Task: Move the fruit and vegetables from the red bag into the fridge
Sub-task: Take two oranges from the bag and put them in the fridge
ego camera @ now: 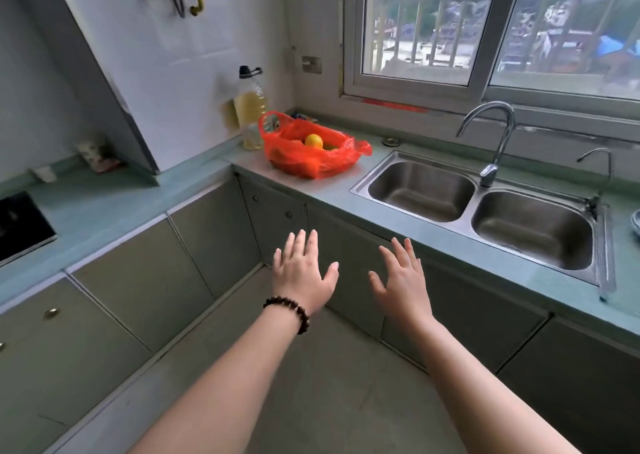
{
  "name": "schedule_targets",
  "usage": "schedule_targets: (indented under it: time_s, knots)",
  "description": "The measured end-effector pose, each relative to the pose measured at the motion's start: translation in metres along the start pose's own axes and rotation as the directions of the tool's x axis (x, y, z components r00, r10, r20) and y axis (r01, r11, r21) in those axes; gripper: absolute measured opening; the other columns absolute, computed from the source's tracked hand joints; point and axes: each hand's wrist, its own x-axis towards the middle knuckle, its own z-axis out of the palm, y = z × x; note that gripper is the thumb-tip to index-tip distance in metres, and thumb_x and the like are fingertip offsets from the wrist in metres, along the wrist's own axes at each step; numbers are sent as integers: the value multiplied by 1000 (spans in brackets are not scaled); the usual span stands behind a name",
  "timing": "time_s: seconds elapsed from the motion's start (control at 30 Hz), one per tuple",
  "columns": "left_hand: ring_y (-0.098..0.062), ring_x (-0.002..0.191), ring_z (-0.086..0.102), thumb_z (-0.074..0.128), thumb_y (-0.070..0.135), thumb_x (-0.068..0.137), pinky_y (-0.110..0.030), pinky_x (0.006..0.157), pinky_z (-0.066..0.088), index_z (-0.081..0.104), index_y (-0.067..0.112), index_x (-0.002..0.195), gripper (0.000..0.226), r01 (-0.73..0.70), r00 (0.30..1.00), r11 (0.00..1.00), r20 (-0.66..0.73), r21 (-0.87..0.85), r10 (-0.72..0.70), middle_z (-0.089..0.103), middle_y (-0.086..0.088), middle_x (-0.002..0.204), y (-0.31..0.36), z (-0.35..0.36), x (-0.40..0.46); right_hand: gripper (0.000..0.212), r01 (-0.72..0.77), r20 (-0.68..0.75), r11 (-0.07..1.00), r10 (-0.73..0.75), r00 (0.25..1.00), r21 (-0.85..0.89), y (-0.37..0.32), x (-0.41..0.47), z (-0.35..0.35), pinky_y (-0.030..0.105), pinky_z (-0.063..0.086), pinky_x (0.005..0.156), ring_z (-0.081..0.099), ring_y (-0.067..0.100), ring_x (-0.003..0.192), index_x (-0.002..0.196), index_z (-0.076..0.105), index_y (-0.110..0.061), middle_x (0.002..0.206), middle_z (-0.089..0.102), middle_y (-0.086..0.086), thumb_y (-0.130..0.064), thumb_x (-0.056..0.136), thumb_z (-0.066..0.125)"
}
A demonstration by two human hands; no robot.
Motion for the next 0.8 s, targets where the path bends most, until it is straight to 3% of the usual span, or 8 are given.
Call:
schedule_targets:
  time_s: [0.3, 0.53, 0.8]
  knots:
    - [-17, 146, 4, 38, 51, 92, -41, 118, 6, 12, 19, 151, 72, 9, 999, 1000, 36, -18, -8, 12, -3, 159, -24, 36, 103, 55, 11, 38, 999, -10, 999, -36, 2, 105, 46, 38, 2, 119, -4, 19, 147, 143, 32, -18, 158, 14, 4, -33, 93, 48]
    - [-19, 147, 3, 38, 51, 92, -43, 118, 6, 11, 19, 151, 72, 32, 998, 998, 57, -53, -29, 11, -4, 159, -62, 50, 237, 55, 49, 15, 998, -48, 999, -33, -19, 253, 88, 39, 8, 119, 1, 20, 147, 141, 38, -16, 156, 21, 6, -29, 90, 53]
    - [-19, 147, 2, 38, 51, 92, -43, 119, 6, 9, 18, 151, 73, 0, 994, 997, 108, -79, 9, 9, -5, 159, -88, 67, 358, 53, -11, 27, 999, 12, 1000, -38, -21, 363, 127, 39, 9, 120, 5, 22, 147, 140, 40, -15, 156, 23, 7, -27, 90, 53]
